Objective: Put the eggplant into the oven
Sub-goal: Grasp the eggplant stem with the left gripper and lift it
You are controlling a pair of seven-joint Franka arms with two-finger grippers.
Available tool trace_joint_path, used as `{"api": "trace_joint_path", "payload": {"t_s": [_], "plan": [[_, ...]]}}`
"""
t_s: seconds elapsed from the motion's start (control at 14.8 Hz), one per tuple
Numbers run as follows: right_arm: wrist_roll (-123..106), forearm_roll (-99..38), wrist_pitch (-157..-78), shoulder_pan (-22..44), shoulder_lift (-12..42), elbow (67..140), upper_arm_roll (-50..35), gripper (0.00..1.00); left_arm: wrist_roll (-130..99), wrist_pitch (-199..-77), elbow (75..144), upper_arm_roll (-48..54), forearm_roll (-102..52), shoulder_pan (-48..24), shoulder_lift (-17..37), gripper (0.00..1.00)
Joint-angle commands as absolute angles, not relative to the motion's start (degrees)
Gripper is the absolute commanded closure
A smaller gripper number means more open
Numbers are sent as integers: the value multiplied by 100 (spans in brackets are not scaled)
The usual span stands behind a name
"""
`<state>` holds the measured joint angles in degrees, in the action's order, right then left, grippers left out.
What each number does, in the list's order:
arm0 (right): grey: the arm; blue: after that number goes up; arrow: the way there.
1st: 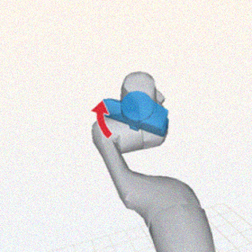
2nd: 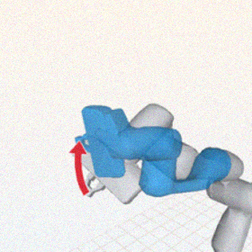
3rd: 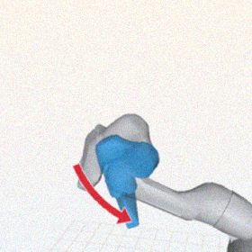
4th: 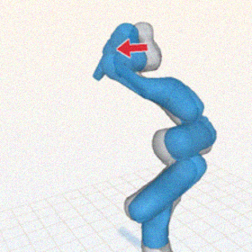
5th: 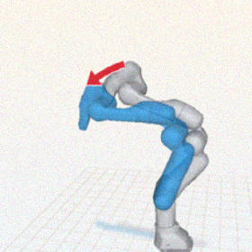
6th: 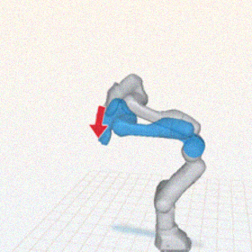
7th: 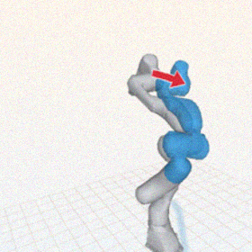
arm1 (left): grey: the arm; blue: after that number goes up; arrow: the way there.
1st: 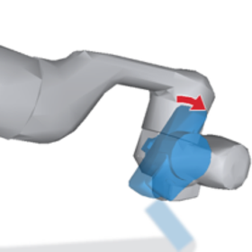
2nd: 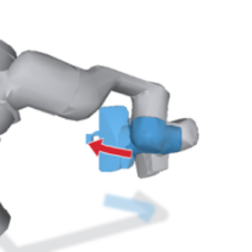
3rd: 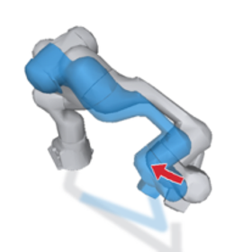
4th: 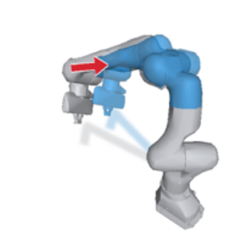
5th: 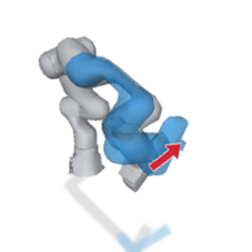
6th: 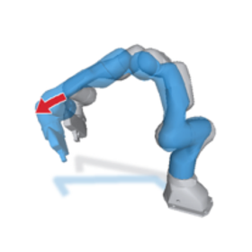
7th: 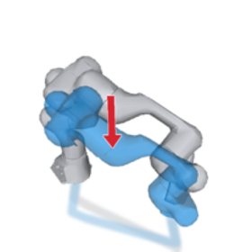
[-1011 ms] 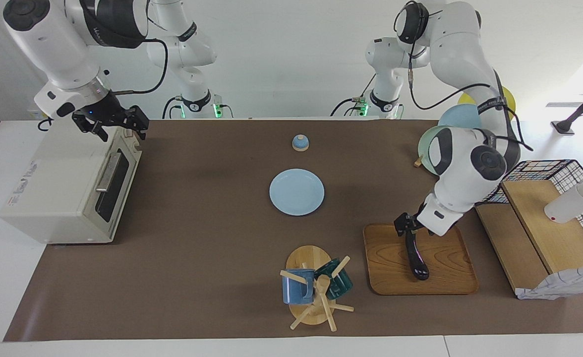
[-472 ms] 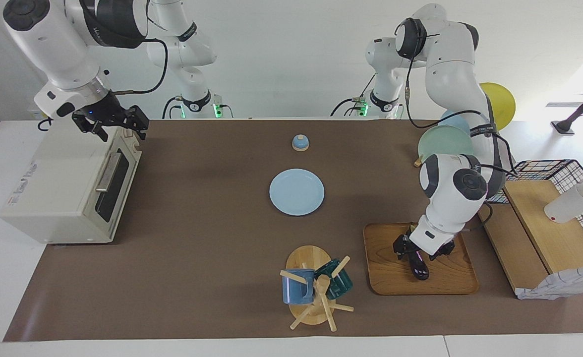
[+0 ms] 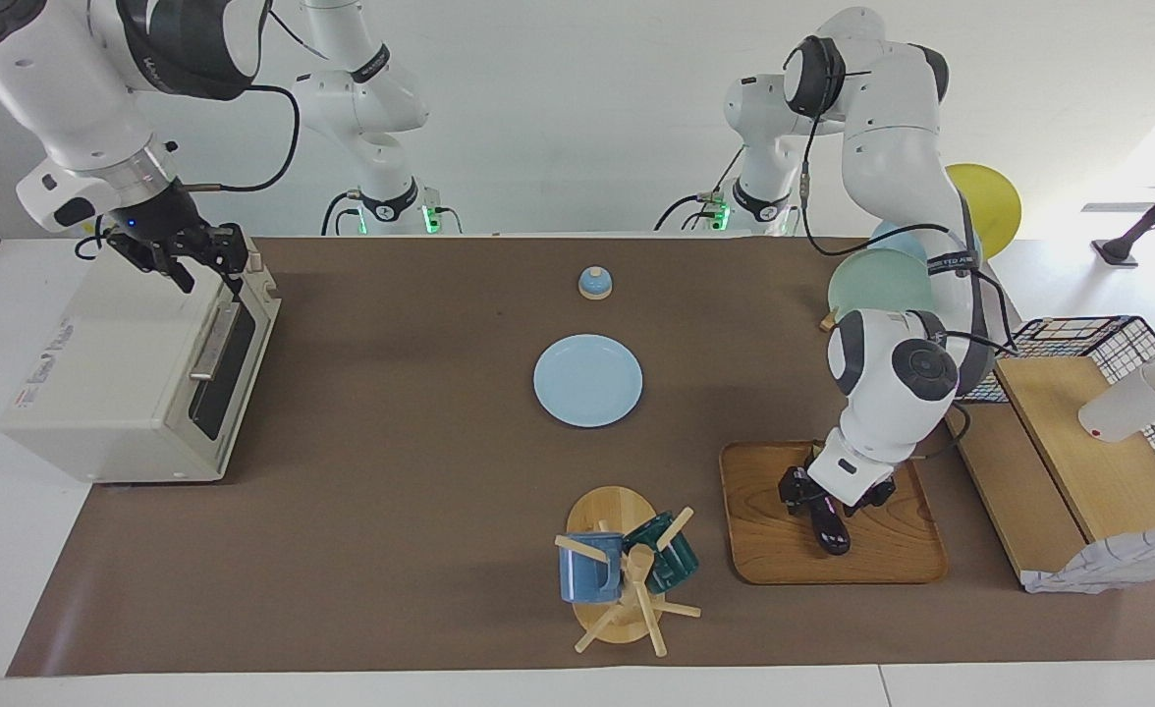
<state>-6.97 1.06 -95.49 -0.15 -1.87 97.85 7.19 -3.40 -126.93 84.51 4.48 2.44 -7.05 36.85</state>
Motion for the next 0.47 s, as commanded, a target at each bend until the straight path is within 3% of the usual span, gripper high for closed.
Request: {"api": "trace_joint_path", "payload": {"t_s": [0.0,0.13,0.27,0.4], "plan": [[-1552,-44,-10131,-105,-403,10325,703,100,-290,-12718,8596,457,360,-677,3577,66],[-1364,-35,-10475,-53,-509,10616,712,100,-290,-12570,8543,448,360,-677,3568,100],[-698,140,-10485,-35,-475,10705,694,100,-290,-12044,8255,448,317,-677,3542,100],[137,526,-10747,0,-405,10933,677,100,-465,-11551,8331,448,124,-747,3053,100]]}}
